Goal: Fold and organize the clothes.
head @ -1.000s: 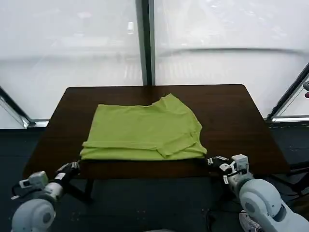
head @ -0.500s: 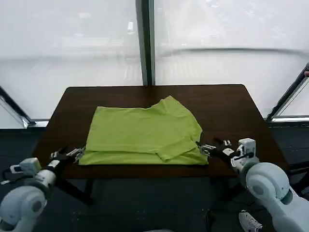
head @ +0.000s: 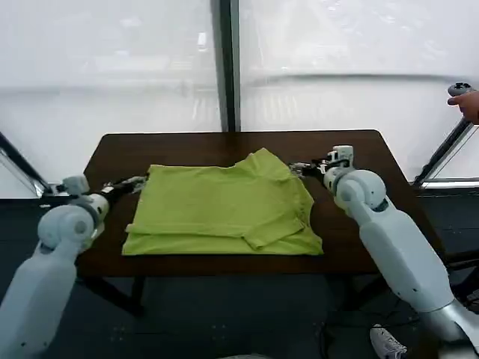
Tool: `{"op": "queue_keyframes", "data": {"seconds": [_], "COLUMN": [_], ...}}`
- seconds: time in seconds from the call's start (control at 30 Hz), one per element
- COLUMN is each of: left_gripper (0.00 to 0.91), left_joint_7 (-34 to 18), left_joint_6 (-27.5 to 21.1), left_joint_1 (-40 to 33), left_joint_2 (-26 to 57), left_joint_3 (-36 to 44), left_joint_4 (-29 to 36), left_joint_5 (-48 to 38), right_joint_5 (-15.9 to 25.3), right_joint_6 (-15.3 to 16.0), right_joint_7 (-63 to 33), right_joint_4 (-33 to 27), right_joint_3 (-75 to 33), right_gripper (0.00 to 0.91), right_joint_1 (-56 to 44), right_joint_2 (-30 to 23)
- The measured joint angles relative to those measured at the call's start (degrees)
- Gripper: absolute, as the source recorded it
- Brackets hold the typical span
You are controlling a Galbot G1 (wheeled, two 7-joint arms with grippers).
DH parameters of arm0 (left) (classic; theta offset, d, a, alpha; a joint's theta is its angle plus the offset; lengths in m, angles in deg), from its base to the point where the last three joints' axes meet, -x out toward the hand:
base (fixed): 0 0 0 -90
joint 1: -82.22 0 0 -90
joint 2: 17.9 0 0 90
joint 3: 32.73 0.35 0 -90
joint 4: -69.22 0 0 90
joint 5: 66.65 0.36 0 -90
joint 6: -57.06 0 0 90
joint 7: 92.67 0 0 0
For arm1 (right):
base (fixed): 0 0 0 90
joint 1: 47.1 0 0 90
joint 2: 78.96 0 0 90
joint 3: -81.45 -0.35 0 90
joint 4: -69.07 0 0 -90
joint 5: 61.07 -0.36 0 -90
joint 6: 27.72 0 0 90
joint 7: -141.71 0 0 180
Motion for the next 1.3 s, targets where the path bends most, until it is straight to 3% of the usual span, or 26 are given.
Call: {"op": "queue_keyframes", "data": {"seconds": [0.07,0.1,0.17,0.2,0.23,0.27,0.3,0.4,0.77,1.03,1.3], "left_gripper": [0.878,0.829,0.605,0.234,0.117,0.039,0.0,0.0,0.0,0.0,0.0], "left_joint_7": [-0.07,-0.11,-0.12,-0.13,-0.12,-0.13,-0.13,-0.35,-0.26,0.01,-0.18], "left_joint_6": [-0.02,-0.02,-0.03,-0.04,-0.05,-0.06,-0.12,-0.32,-0.27,-0.44,-5.06], "left_joint_1": [0.66,0.96,2.0,2.5,3.03,3.62,4.23,6.4,15.11,18.0,18.65], "left_joint_2": [0.65,0.9,1.77,2.06,2.37,2.73,3.05,3.68,3.56,3.67,4.73], "left_joint_3": [-0.17,-0.29,-0.61,-0.81,-0.99,-1.2,-1.42,-2.12,-4.69,-5.65,-7.35], "left_joint_4": [0.64,0.85,1.79,2.29,2.81,3.3,3.83,5.85,12.21,13.84,16.07], "left_joint_5": [0.1,0.19,0.46,0.53,0.78,0.91,1.01,1.41,2.5,3.31,4.08], "right_joint_5": [0.01,0.01,-0.06,-0.24,-0.59,-1.14,-1.88,-4.77,-16.83,-17.57,-19.68], "right_joint_6": [-0.03,-0.06,-0.07,-0.07,0.03,0.22,0.51,1.57,8.88,9.11,11.49], "right_joint_7": [0.01,0.0,-0.06,-0.26,-0.5,-0.79,-1.26,-3.03,-8.69,-8.85,-9.9], "right_joint_4": [-0.05,-0.05,0.06,0.16,0.31,0.56,0.8,1.74,7.24,10.83,12.76], "right_joint_3": [0.12,0.12,0.12,0.12,0.1,0.04,-0.09,-0.51,-2.8,-3.39,-4.35], "right_gripper": [0.78,0.761,0.585,0.458,0.322,0.215,0.039,0.0,0.0,0.0,0.0], "right_joint_1": [0.09,0.08,0.02,-0.01,-0.05,-0.08,-0.08,-0.37,-2.88,-5.65,-7.74], "right_joint_2": [0.06,0.13,0.42,0.53,0.7,1.01,1.31,2.73,9.65,12.42,13.68]}}
